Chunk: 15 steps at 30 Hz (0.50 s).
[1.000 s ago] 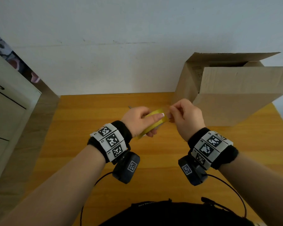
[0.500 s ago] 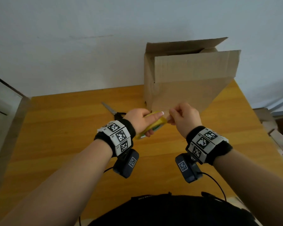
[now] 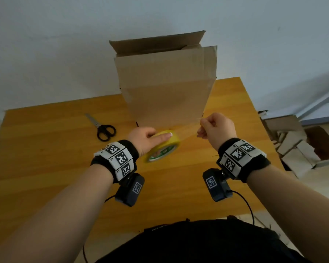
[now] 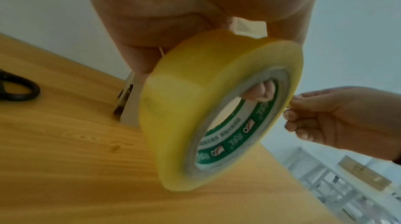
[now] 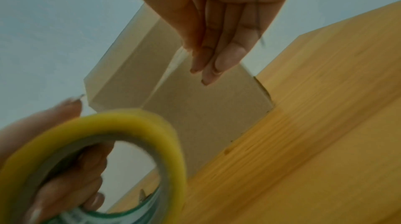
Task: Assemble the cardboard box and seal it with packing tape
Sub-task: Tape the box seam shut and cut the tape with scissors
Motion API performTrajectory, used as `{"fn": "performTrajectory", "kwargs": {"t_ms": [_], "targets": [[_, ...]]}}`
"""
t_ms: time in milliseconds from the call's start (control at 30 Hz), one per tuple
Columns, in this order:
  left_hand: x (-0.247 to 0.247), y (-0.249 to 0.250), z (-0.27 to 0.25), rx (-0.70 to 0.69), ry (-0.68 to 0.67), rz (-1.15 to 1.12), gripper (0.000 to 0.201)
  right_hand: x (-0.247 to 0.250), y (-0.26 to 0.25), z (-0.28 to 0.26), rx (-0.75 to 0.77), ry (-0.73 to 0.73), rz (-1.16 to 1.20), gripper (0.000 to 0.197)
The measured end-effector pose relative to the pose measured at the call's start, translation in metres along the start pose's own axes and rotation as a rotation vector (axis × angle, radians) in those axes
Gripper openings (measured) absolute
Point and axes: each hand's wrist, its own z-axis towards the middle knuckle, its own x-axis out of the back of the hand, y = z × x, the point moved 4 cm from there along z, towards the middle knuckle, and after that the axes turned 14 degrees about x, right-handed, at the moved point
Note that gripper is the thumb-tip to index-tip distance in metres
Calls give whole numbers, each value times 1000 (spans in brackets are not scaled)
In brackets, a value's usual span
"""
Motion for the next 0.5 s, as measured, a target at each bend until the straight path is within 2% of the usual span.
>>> {"fn": "performTrajectory", "kwargs": {"t_ms": [100, 200, 267, 300, 367, 433, 500], "targets": [[-11, 3, -3, 51, 17, -101, 41, 23, 12, 3, 12, -15, -15, 17], [-25, 7, -9, 155, -105, -363, 46, 38, 17, 10, 38, -28, -31, 15], [-30, 9, -11, 187, -138, -432, 51, 44, 17, 14, 48, -36, -28, 13], [-31, 11, -13, 185, -122, -384, 47, 48, 17, 16, 50, -28, -21, 13], [-29, 10, -14, 214, -8, -161, 43, 54, 17, 19, 53, -8, -7, 13], [-25, 7, -17, 257, 73, 47, 69, 57, 16, 22, 74, -15, -25, 13], [-20, 4, -18, 262, 96, 68, 78, 58, 16, 25, 81, -14, -36, 13]]}}
